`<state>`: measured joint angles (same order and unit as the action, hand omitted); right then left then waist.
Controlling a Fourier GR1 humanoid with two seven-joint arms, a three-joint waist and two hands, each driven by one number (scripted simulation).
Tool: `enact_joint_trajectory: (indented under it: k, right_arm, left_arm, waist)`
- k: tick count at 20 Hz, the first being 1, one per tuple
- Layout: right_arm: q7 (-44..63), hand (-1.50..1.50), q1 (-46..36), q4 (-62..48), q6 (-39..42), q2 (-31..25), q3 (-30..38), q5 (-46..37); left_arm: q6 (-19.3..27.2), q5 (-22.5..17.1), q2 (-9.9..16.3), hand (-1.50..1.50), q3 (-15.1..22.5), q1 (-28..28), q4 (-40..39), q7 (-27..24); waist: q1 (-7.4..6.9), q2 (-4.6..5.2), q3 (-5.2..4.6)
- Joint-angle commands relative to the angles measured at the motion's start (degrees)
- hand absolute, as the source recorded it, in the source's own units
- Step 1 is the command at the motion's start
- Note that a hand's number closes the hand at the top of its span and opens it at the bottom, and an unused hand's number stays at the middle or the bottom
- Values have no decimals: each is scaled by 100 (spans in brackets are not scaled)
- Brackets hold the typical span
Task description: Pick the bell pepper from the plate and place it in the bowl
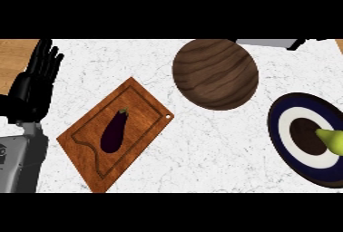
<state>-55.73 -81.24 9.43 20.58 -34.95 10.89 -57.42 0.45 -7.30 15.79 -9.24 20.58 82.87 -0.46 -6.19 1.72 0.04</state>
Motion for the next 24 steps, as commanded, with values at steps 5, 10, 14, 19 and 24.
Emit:
enact_joint_trajectory:
  k: [5,10,14,19,24]
  right_arm:
    - [-977,150,-31,-238,945,654,-461,-209]
    - [-654,150,0,-287,574,1275,-567,-223]
    - [-341,150,221,-200,-102,1438,-606,-246]
    - [703,150,538,-509,-563,2030,-598,-264]
    - [834,-150,722,-755,-162,2205,-356,2]
  left_arm:
    - [-14,-29,151,0,-196,-90,-26,-89]
    - [-47,25,60,0,-149,-313,-92,-310]
    - [68,39,35,0,-127,-232,46,-42]
    - [-29,8,160,0,-178,-74,-28,-18]
    - [9,61,25,0,-33,-206,188,18]
  waist:
    - [198,-36,1]
    - [241,-38,-4]
    - [265,-41,0]
    - [228,-6,0]
    - [175,2,5]
